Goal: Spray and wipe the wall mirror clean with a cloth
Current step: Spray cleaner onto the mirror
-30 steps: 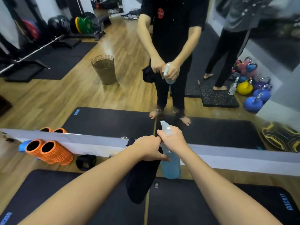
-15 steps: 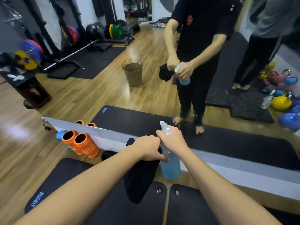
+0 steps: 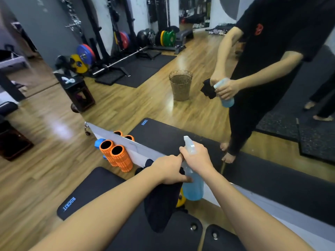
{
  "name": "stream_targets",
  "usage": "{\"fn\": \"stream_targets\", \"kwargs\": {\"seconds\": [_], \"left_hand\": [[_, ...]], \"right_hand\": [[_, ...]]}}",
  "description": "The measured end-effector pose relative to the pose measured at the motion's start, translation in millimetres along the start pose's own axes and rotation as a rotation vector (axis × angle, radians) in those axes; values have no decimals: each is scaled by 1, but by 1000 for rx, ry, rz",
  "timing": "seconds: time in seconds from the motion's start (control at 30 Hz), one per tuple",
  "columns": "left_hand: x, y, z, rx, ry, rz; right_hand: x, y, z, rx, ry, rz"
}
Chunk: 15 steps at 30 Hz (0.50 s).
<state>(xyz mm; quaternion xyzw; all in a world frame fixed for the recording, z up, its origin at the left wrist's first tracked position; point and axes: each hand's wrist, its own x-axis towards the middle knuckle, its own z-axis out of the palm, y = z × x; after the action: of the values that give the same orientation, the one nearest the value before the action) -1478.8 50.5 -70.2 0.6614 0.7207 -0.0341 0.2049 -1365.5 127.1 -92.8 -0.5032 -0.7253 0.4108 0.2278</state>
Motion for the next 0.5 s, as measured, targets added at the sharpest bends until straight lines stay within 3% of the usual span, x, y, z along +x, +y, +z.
{"fn": "stream_targets", "kwargs": {"seconds": [0.5], "left_hand": [[-9, -86, -35, -55, 57, -123]], "right_hand": [[53, -70, 65, -69, -163, -141]]}}
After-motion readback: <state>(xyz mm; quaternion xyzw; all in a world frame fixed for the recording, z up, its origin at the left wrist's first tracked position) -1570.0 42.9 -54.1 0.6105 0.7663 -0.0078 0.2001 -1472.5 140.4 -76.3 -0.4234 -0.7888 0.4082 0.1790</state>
